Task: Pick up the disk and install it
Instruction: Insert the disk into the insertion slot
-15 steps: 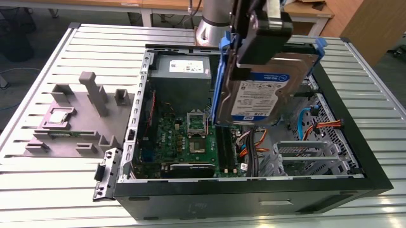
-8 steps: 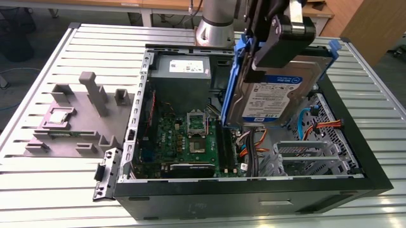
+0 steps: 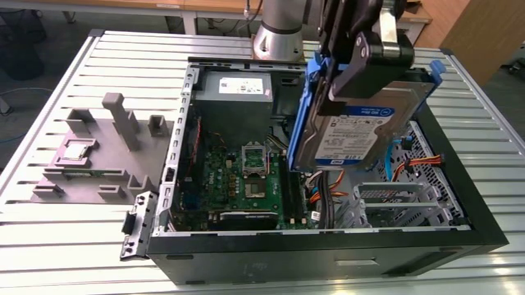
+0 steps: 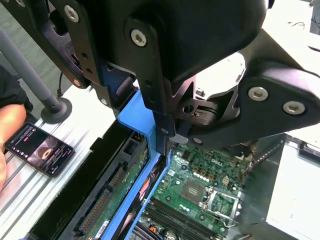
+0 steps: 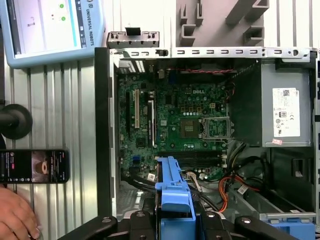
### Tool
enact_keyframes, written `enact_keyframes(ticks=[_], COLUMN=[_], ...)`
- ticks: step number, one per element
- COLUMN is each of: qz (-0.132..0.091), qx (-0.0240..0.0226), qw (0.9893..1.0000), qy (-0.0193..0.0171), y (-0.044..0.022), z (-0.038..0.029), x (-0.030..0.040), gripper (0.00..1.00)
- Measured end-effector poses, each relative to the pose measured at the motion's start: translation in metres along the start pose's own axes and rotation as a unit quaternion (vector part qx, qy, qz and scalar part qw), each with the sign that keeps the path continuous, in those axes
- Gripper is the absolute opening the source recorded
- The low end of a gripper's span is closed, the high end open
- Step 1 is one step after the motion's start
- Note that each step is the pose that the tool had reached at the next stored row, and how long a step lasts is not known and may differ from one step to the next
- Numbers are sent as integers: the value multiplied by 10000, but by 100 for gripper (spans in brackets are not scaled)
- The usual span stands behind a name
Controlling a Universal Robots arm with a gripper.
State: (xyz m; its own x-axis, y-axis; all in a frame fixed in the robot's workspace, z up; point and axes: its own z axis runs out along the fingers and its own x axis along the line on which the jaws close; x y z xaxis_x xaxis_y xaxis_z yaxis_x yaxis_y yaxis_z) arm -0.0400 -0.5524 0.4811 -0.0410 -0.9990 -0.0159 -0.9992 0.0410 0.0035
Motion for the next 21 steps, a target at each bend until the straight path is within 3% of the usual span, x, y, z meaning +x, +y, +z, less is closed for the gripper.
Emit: enact_keyframes(ticks=[3, 6, 21], qz=[0, -1, -12], qx=[0, 0, 0], qw=[10000, 10000, 10000], qy=[-1, -1, 2], y=[-4, -43, -531], z=[16, 31, 116], x=[78, 97, 82], gripper=[37, 37, 37])
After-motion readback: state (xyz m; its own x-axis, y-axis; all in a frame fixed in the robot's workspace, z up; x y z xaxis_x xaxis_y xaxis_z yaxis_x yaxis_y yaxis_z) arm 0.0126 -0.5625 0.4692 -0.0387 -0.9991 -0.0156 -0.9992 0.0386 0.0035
